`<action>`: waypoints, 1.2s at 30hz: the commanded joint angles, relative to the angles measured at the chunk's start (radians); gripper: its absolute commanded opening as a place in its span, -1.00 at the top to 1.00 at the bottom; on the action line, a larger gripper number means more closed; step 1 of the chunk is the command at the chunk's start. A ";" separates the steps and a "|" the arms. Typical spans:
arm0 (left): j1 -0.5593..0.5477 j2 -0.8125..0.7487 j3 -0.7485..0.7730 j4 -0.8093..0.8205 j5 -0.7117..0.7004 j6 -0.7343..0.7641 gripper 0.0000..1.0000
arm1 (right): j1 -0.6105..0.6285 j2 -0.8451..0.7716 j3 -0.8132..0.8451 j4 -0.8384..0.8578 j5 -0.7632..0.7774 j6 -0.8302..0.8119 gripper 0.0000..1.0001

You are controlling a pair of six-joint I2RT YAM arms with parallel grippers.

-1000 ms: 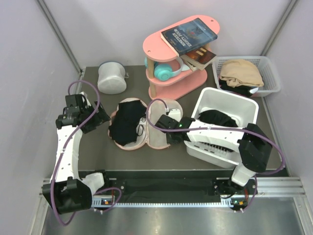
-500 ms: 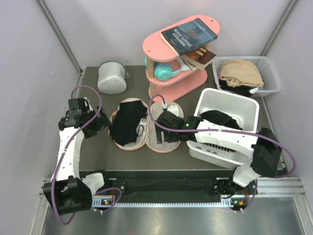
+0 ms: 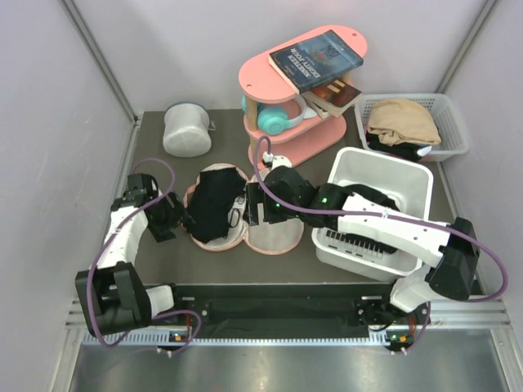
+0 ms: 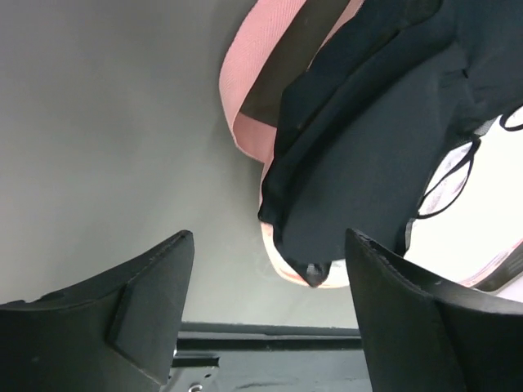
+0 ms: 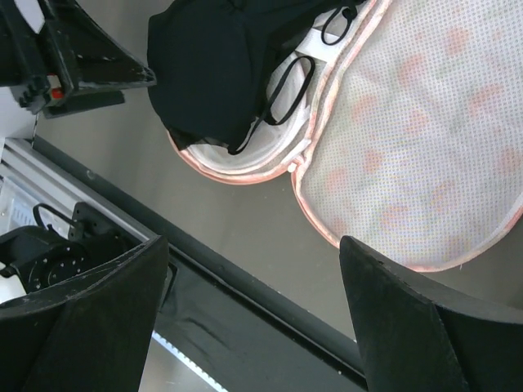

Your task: Unzip the laundry bag and remove the bra

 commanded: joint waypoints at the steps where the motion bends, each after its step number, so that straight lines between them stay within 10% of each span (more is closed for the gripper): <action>1: 0.007 0.009 -0.023 0.125 0.058 -0.015 -0.48 | -0.016 -0.052 0.005 0.062 -0.021 -0.015 -0.70; 14: 0.004 0.105 -0.029 0.221 0.081 0.023 -0.24 | -0.026 -0.074 -0.041 0.095 -0.041 0.009 -0.70; 25: -0.008 0.113 -0.026 0.257 0.165 0.019 1.00 | -0.026 -0.085 -0.050 0.091 -0.040 0.017 -0.70; 36: -0.056 -0.065 0.152 0.131 0.466 -0.064 1.00 | -0.023 -0.106 -0.058 0.204 -0.116 -0.081 -0.69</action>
